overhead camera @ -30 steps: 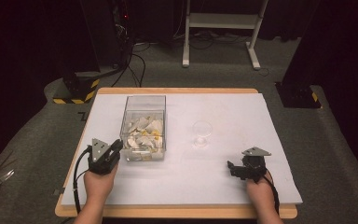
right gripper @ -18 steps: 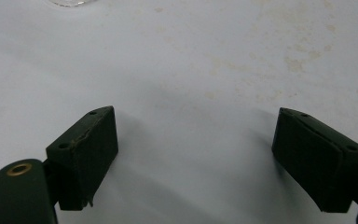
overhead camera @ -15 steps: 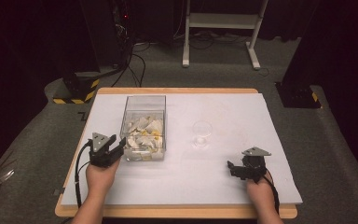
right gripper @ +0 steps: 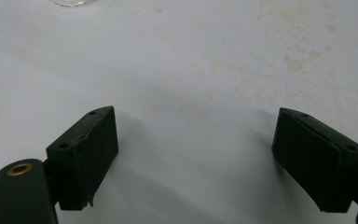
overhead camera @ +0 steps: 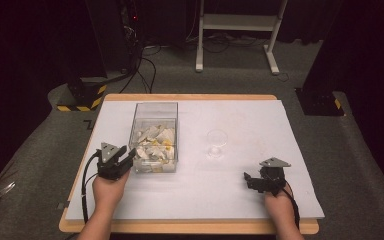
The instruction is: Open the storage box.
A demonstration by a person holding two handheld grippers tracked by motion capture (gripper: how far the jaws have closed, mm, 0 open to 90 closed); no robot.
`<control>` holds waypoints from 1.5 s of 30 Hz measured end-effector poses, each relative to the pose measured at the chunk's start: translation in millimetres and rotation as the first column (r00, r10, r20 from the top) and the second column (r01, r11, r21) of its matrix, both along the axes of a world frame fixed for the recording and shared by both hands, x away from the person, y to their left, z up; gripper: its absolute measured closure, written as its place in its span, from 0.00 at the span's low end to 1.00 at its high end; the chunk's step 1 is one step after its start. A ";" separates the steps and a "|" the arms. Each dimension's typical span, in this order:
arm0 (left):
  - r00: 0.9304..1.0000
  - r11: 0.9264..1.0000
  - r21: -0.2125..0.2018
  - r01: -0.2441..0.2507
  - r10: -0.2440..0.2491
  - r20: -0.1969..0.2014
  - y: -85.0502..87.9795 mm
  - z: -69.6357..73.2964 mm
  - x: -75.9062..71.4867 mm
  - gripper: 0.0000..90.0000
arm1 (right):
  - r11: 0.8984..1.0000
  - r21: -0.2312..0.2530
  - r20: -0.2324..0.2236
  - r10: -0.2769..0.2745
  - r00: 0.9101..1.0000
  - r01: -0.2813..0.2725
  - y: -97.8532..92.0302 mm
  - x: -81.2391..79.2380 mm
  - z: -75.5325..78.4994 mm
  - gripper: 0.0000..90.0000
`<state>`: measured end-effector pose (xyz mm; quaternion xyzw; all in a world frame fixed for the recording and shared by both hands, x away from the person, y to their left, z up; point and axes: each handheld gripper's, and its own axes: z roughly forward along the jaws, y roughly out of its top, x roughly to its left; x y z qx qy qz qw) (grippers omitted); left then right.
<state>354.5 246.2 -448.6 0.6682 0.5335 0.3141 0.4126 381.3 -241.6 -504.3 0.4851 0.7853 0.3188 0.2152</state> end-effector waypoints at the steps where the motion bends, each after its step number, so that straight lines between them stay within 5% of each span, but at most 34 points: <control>1: 1.000 1.000 0.000 0.001 -0.001 0.000 -0.5 0.1 -0.5 0.70 | 1.000 -0.001 0.001 0.001 1.000 -0.001 -0.1 0.1 0.0 0.16; 18: 1.000 0.999 0.027 0.023 -0.024 0.004 -5.7 0.9 -13.2 0.84 | 1.000 -0.001 0.001 0.002 1.000 -0.002 -0.1 0.1 0.0 0.16; 45: 0.999 0.999 0.024 0.042 -0.042 0.004 -4.0 0.2 -33.6 0.86 | 1.000 0.001 -0.002 -0.002 1.000 0.002 0.0 0.0 0.1 0.16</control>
